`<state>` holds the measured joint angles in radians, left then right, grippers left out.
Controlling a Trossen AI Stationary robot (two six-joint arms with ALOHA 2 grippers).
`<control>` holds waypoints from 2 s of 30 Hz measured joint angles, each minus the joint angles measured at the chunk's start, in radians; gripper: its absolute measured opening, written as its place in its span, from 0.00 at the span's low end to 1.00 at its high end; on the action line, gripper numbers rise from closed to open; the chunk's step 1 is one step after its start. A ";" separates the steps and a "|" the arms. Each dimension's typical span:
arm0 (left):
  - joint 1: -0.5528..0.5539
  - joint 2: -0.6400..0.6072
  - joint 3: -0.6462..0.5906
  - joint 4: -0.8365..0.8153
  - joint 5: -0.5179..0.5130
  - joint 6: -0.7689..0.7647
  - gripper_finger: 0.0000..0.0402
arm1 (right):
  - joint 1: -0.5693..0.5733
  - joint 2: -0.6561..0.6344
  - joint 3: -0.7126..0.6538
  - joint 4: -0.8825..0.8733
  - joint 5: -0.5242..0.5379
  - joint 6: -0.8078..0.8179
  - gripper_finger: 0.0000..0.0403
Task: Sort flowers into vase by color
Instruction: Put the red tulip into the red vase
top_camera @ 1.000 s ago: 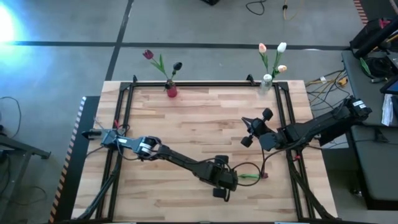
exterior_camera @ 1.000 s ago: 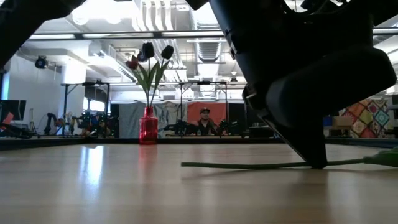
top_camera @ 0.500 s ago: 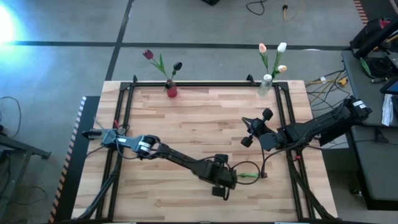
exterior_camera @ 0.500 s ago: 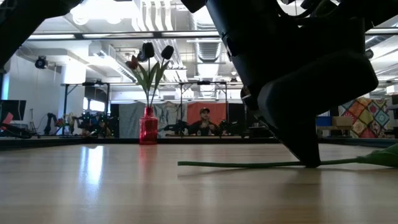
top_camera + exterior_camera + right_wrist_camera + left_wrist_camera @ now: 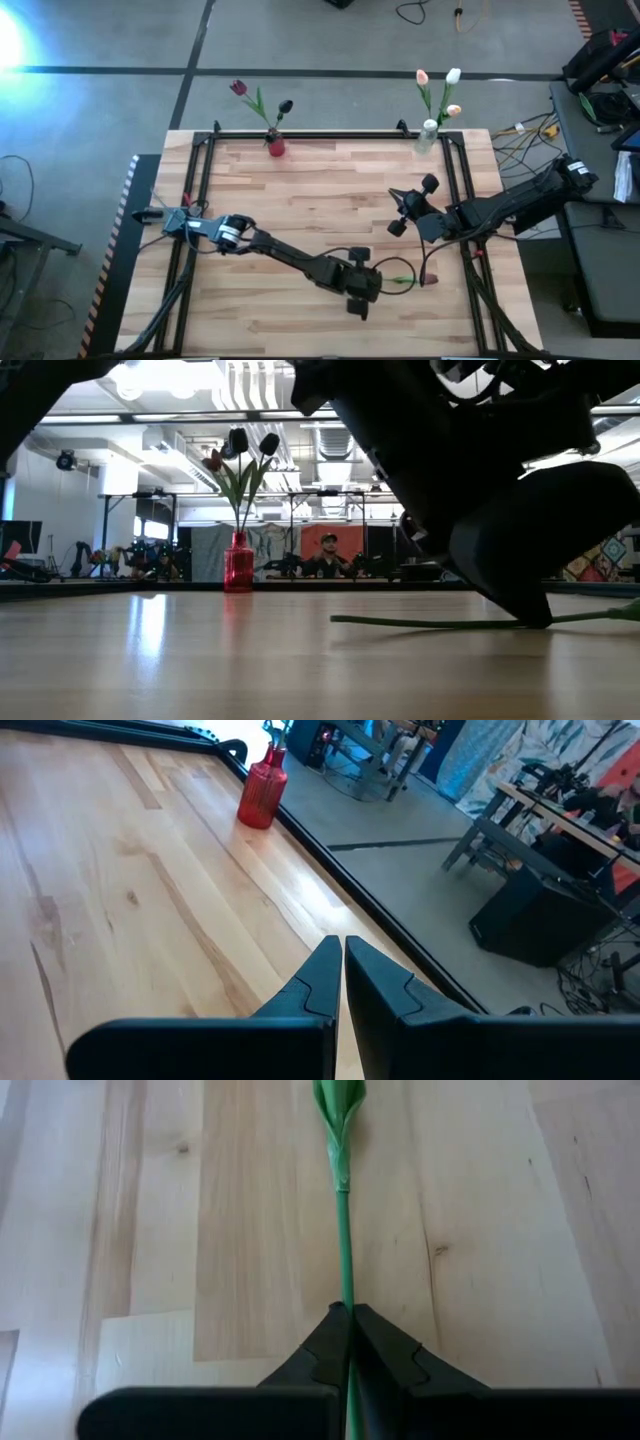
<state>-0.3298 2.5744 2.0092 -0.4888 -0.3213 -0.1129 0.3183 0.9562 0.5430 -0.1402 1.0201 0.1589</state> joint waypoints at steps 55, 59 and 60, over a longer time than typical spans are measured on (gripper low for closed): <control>-0.001 -0.909 -1.579 1.938 0.000 0.167 0.00 | -0.058 0.056 -0.248 1.060 -0.661 -0.340 0.03; -0.001 -0.909 -1.529 1.928 0.018 0.245 0.00 | -0.064 0.118 -0.198 1.058 -0.662 -0.326 0.07; 0.000 -0.909 -1.516 1.923 0.018 0.252 0.00 | -0.064 0.137 -0.182 1.057 -0.662 -0.326 0.09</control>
<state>-0.3302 1.6650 0.4932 1.4339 -0.3031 0.1389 0.2546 1.0931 0.3608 0.9171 0.3586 -0.1670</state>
